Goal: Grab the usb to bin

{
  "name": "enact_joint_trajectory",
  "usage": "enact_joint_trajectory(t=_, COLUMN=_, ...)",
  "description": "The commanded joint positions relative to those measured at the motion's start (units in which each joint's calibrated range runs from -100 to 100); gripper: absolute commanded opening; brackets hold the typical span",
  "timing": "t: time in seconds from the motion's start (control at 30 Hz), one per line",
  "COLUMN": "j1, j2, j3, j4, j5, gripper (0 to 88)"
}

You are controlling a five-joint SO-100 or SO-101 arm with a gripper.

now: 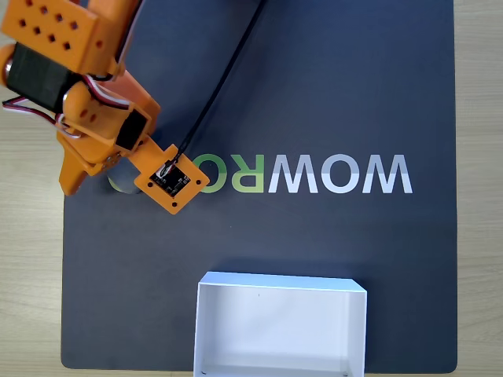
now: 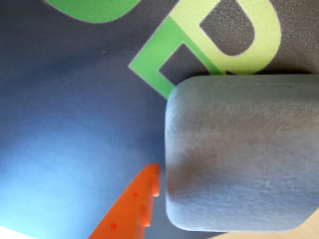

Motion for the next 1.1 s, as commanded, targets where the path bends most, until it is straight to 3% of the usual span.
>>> enact_joint_trajectory(t=0.0, j1=-0.9, j2=0.6, j3=-3.8, j4=2.2, j5=0.9, gripper=50.3)
enact_joint_trajectory(t=0.13, j1=-0.5, j2=1.8, j3=-2.9, j4=3.3, j5=0.5, gripper=48.4)
enact_joint_trajectory(t=0.37, j1=-0.4, j2=2.1, j3=-3.7, j4=3.3, j5=0.5, gripper=18.5)
enact_joint_trajectory(t=0.47, j1=-0.3, j2=2.1, j3=-3.7, j4=3.3, j5=0.6, gripper=11.5)
enact_joint_trajectory(t=0.77, j1=-0.5, j2=-7.4, j3=-3.4, j4=2.6, j5=1.8, gripper=10.6)
enact_joint_trajectory(t=1.07, j1=-18.4, j2=-41.2, j3=-2.8, j4=3.2, j5=14.3, gripper=10.6)
